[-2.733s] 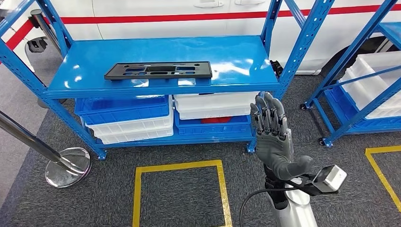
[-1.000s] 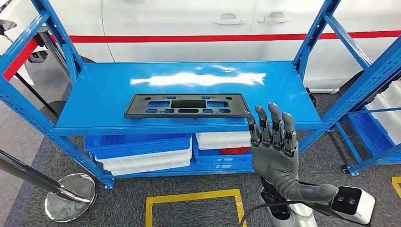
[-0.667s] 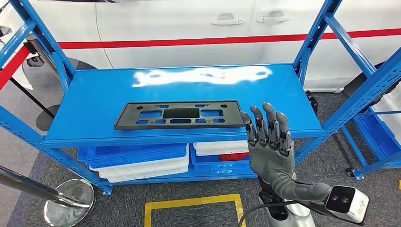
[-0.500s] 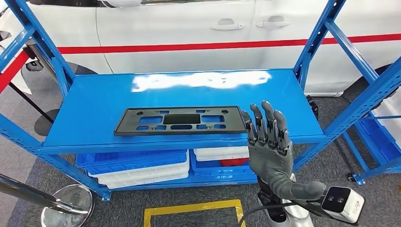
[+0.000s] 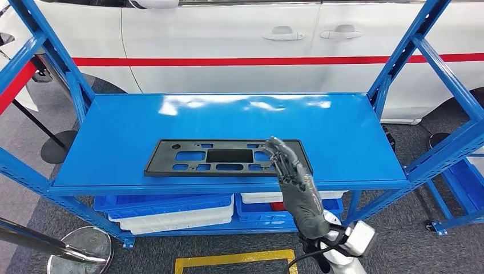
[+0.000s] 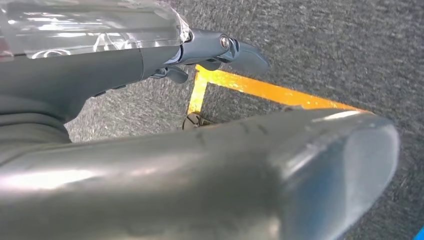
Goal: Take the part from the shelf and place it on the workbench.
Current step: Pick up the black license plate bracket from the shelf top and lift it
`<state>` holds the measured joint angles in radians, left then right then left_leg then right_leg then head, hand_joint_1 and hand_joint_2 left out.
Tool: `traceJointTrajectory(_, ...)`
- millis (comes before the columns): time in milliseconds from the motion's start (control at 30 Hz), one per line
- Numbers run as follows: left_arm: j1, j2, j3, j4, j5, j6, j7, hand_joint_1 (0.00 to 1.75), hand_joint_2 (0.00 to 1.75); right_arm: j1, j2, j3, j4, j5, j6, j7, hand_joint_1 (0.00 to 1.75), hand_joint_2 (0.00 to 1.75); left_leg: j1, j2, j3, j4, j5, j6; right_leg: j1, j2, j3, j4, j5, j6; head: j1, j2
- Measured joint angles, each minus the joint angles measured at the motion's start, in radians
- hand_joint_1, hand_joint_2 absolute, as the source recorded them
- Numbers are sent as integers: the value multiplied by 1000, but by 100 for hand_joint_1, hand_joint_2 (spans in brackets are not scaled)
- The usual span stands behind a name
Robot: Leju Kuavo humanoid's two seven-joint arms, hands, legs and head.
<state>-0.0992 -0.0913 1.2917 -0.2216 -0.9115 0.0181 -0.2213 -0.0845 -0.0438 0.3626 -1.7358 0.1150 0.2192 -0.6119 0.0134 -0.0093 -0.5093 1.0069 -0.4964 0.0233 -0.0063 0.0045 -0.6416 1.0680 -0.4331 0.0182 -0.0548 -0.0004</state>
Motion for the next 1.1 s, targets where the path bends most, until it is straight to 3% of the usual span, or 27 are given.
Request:
traceJointTrajectory(33, 1, 0, -1, 0, -4, 11, 6, 0, 0, -1, -7, 18, 30, 63, -51, 0, 0, 175, 0, 0, 4, -2, -5, -6, 5, 0, 12, -35, 13, -8, 0, 0)
traceJointTrajectory(100, 4, -1, -2, 0, -6, 27, 14, 0, 0, -13, -12, 58, 90, 196, -162, 5, 0, 175, -2, 2, 8, 0, -7, -20, 12, 1, 18, -54, 9, -22, 0, 0)
traceJointTrajectory(200, 5, -1, -3, 0, -9, 31, 17, 0, 0, -68, -8, 133, 177, 394, -340, 49, 0, 175, -1, 4, -2, 41, -29, -35, 5, 3, 39, -70, 18, -38, -1, 0)
traceJointTrajectory(300, 2, -1, -5, 0, -14, 23, 10, 0, 0, -129, 6, 202, 249, 573, -483, 117, 0, 175, 1, 4, -100, 219, -112, -42, 6, 1, 47, -75, 14, -50, -1, 0)
traceJointTrajectory(333, 4, -1, -6, 0, -16, 20, 7, 0, 0, -144, 12, 221, 273, 635, -525, 140, 0, 175, 2, 4, -133, 268, -127, -44, 8, 1, 47, -75, 12, -52, -1, 0)
traceJointTrajectory(367, 5, -2, -7, 0, -16, 17, 3, 0, 0, -159, 18, 239, 294, 698, -566, 164, 0, 175, 2, 4, -151, 285, -122, -45, 10, 1, 48, -74, 11, -53, -1, 0)
traceJointTrajectory(400, 7, -2, -7, 0, -17, 15, -2, 0, 0, -174, 26, 258, 318, 768, -605, 191, 0, 175, 2, 4, -150, 262, -96, -46, 11, 2, 49, -72, 9, -54, -1, 0)
traceJointTrajectory(467, 6, -2, -8, 0, -16, 13, -9, 0, 0, -207, 45, 295, 363, 880, -666, 235, 0, 175, 1, 5, -105, 130, -11, -40, 13, 4, 54, -68, 4, -51, -1, 0)
traceJointTrajectory(533, 3, -2, -10, 0, -16, 13, -13, 0, 0, -235, 64, 330, 401, 929, -693, 259, 0, 175, -2, 6, -67, 25, 30, -32, 16, 4, 52, -62, 1, -44, -1, 0)
traceJointTrajectory(633, 5, -5, -14, 0, -15, 14, -15, 0, 0, -260, 82, 363, 439, 962, -714, 277, 0, 175, -3, 5, -61, 5, 43, -16, 19, 3, 47, -59, -1, -30, -1, 0)
traceJointTrajectory(700, 7, -8, -14, 0, -13, 18, -14, 0, 0, -279, 90, 380, 458, 999, -738, 299, 0, 175, 3, 5, -60, -2, 52, -6, 19, 2, 38, -34, -22, -19, -1, 0)
traceJointTrajectory(733, 7, -9, -14, 0, -12, 21, -13, 0, 0, -292, 94, 390, 468, 1017, -748, 315, 0, 175, 6, 6, -59, -5, 55, -3, 17, 2, 20, 6, -48, -13, -1, 0)
traceJointTrajectory(800, 7, -9, -14, 0, -11, 29, -10, 0, 0, -315, 105, 408, 495, 1045, -759, 350, 0, 175, 6, 7, -61, -5, 56, -1, 7, 1, -42, 140, -114, -1, 0, 0)
traceJointTrajectory(833, 7, -9, -14, 0, -12, 32, -8, 0, 0, -326, 110, 415, 512, 1055, -760, 367, 0, 175, 6, 7, -62, -5, 56, -1, 2, 1, -71, 201, -135, 4, 0, 0)
traceJointTrajectory(867, 8, -9, -14, 0, -13, 33, -6, 0, 0, -336, 116, 421, 531, 1064, -760, 382, 0, 175, 6, 7, -62, -4, 55, -1, -2, 0, -87, 232, -138, 7, 0, 0)
traceJointTrajectory(900, 9, -9, -14, 0, -15, 34, -5, 0, 0, -346, 122, 426, 550, 1073, -760, 395, 0, 175, 6, 6, -61, -4, 55, -2, -6, 0, -83, 222, -121, 9, 0, 0)
traceJointTrajectory(933, 9, -9, -14, 0, -16, 34, -4, 0, 0, -358, 130, 429, 569, 1083, -761, 408, 0, 175, 7, 5, -59, -4, 54, -3, -8, -1, -57, 169, -88, 9, 0, 0)
traceJointTrajectory(1000, 9, -9, -15, 0, -19, 32, -5, 0, 0, -387, 149, 434, 612, 1104, -762, 433, 0, 175, 6, 4, -56, -4, 51, -10, -8, -2, 17, 20, -25, 3, 0, 0)
traceJointTrajectory(1033, 9, -9, -15, 0, -20, 31, -6, 0, 0, -401, 159, 436, 636, 1114, -763, 444, 0, 175, 5, 3, -56, -3, 50, -15, -5, -2, 42, -32, -9, -1, 0, 0)
traceJointTrajectory(1100, 8, -9, -15, 0, -22, 29, -11, 0, 0, -423, 177, 439, 684, 1133, -764, 462, 0, 175, 4, 3, -58, -4, 50, -28, 2, 0, 53, -60, -8, -10, 0, 0)
